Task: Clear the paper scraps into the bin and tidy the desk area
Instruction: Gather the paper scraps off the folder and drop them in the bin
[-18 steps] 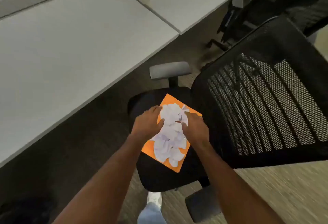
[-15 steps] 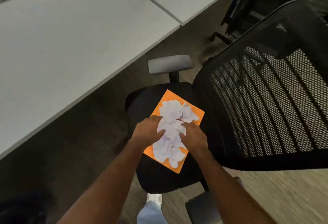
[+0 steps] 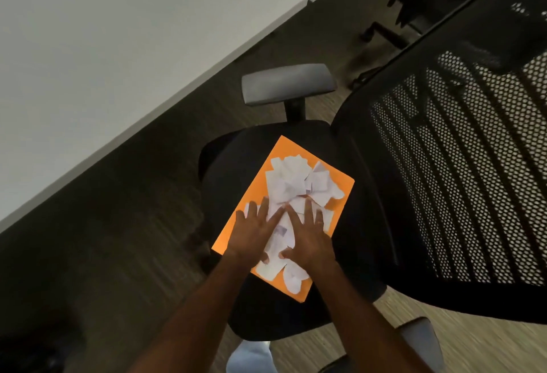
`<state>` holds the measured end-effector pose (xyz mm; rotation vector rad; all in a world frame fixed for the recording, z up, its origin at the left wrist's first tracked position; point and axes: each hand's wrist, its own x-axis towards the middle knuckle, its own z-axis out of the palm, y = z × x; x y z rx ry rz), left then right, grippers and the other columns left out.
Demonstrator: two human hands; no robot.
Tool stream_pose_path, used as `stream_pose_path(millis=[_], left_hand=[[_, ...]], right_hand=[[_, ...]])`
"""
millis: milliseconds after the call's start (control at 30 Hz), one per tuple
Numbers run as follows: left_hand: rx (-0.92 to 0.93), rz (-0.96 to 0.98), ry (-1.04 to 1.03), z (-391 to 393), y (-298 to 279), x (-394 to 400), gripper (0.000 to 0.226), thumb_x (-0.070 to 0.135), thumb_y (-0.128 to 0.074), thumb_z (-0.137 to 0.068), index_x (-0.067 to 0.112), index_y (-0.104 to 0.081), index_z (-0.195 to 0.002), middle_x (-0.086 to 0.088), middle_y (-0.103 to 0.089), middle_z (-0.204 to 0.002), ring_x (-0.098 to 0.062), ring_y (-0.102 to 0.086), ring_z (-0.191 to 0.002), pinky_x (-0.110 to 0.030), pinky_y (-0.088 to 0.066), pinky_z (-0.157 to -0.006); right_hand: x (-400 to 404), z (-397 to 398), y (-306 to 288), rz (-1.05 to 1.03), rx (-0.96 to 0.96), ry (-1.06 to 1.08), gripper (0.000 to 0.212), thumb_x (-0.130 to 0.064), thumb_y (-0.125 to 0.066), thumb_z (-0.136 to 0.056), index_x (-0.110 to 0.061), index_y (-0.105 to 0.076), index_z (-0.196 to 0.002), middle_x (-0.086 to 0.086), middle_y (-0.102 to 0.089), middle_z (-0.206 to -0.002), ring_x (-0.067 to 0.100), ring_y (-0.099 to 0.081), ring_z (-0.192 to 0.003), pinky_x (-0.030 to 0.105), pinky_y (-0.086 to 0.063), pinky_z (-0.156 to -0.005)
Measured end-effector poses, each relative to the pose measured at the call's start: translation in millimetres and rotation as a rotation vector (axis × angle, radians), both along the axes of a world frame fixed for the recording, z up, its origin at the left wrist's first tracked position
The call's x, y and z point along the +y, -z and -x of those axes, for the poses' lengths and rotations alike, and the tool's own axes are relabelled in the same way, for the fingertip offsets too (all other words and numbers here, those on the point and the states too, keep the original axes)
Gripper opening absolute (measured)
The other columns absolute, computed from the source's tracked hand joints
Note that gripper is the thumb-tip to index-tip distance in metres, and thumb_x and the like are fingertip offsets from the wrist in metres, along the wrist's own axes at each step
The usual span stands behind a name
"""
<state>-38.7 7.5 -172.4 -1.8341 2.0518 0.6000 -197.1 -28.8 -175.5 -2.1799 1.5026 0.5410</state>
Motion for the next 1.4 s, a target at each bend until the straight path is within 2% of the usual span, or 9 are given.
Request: stream_pose_path(millis=[200, 333, 567, 700, 867, 1033, 1167, 1300, 1400], left_hand=[[0.154, 0.113, -0.062, -4.6, 7.0, -4.0, 0.081, 0.034, -0.079, -0.08, 0.033, -0.032, -0.147, -0.013, -0.036, -0.15, -0.036, -0.047, -0.122, -0.043, -0.053, -0.085], [0.252, 0.145, -0.191, -7.6, 7.0, -9.8, 0.062, 0.021, -0.075, -0.083, 0.036, -0.043, -0.134, -0.006, -0.049, -0.133, -0.028, -0.053, -0.106, -0.037, -0.055, -0.07], [0.442, 0.128, -0.318, -13.4, 3.9, -7.0, 0.057, 0.008, -0.071, -0.084, 0.039, -0.049, -0.127, 0.001, -0.05, -0.121, -0.023, -0.058, -0.091, -0.025, -0.039, -0.064], [0.565, 0.148, -0.337, -18.2, 2.6, -2.0, 0.057, 0.008, -0.074, -0.084, 0.041, -0.051, -0.124, 0.004, -0.052, -0.116, -0.021, -0.058, -0.084, -0.028, -0.05, -0.06], [0.649, 0.22, -0.354, -15.2, -2.6, 4.2, 0.056, 0.013, -0.073, -0.085, 0.044, -0.05, -0.126, 0.008, -0.053, -0.117, -0.02, -0.057, -0.09, -0.026, -0.051, -0.065], [0.799, 0.275, -0.486, -18.1, -5.2, 8.9, 0.059, 0.014, -0.08, -0.08, 0.045, -0.052, -0.122, 0.004, -0.057, -0.112, -0.022, -0.06, -0.095, -0.041, -0.057, -0.076], [0.969, 0.277, -0.629, -23.0, -11.0, 14.7, 0.054, 0.016, -0.086, -0.07, 0.039, -0.063, -0.113, 0.005, -0.066, -0.114, -0.018, -0.063, -0.107, -0.045, -0.055, -0.091], [1.185, 0.241, -0.859, -24.4, -25.6, 16.9, 0.057, 0.031, -0.087, -0.065, 0.024, -0.064, -0.117, 0.001, -0.069, -0.115, -0.019, -0.065, -0.109, -0.049, -0.056, -0.093], [1.292, 0.238, -1.026, -24.7, -36.4, 12.0, 0.062, 0.022, -0.089, -0.068, 0.018, -0.062, -0.123, -0.002, -0.069, -0.117, -0.02, -0.065, -0.11, -0.049, -0.057, -0.093]], right_hand=[[-3.4, -8.2, 2.5, 0.091, -0.065, 0.084, 0.071, -0.048, -0.07, -0.085, -0.046, -0.03, -0.144, -0.002, -0.014, -0.162, 0.029, -0.028, -0.143, 0.038, -0.053, -0.092], [-5.4, -16.9, 2.4, 0.133, -0.131, 0.121, 0.046, -0.03, -0.065, -0.094, -0.038, -0.048, -0.136, -0.003, -0.034, -0.154, 0.024, -0.04, -0.132, 0.031, -0.052, -0.088], [-11.7, -17.6, 1.1, 0.155, -0.277, 0.239, 0.027, -0.022, -0.062, -0.096, -0.018, -0.065, -0.122, 0.004, -0.063, -0.129, 0.02, -0.059, -0.119, 0.03, -0.045, -0.104], [-15.0, -5.4, -9.8, 0.143, -0.457, 0.477, 0.004, -0.017, -0.07, -0.09, -0.015, -0.071, -0.093, -0.001, -0.069, -0.097, 0.017, -0.067, -0.091, 0.02, -0.05, -0.079], [-18.5, 7.6, -24.5, 0.125, -0.58, 0.631, 0.011, -0.008, -0.076, -0.083, -0.018, -0.077, -0.08, -0.01, -0.069, -0.084, 0.005, -0.066, -0.079, 0.005, -0.046, -0.063], [-21.2, 33.8, -34.9, 0.086, -0.736, 0.83, 0.029, 0.006, -0.07, -0.081, -0.022, -0.077, -0.076, -0.008, -0.072, -0.083, 0.01, -0.07, -0.081, 0.017, -0.053, -0.066], [-21.3, 50.0, -48.8, 0.024, -0.873, 1.148, 0.026, 0.008, -0.072, -0.081, -0.018, -0.075, -0.074, 0.007, -0.074, -0.085, 0.021, -0.072, -0.078, 0.023, -0.056, -0.058], [-18.5, 54.1, -65.4, 0.002, -0.954, 1.278, 0.021, 0.008, -0.07, -0.083, -0.012, -0.073, -0.078, 0.009, -0.073, -0.086, 0.022, -0.072, -0.077, 0.021, -0.057, -0.052], [-16.6, 49.9, -76.3, -0.019, -1.0, 1.333, 0.021, 0.008, -0.07, -0.083, -0.012, -0.071, -0.077, 0.008, -0.073, -0.086, 0.021, -0.072, -0.079, 0.025, -0.058, -0.057]])
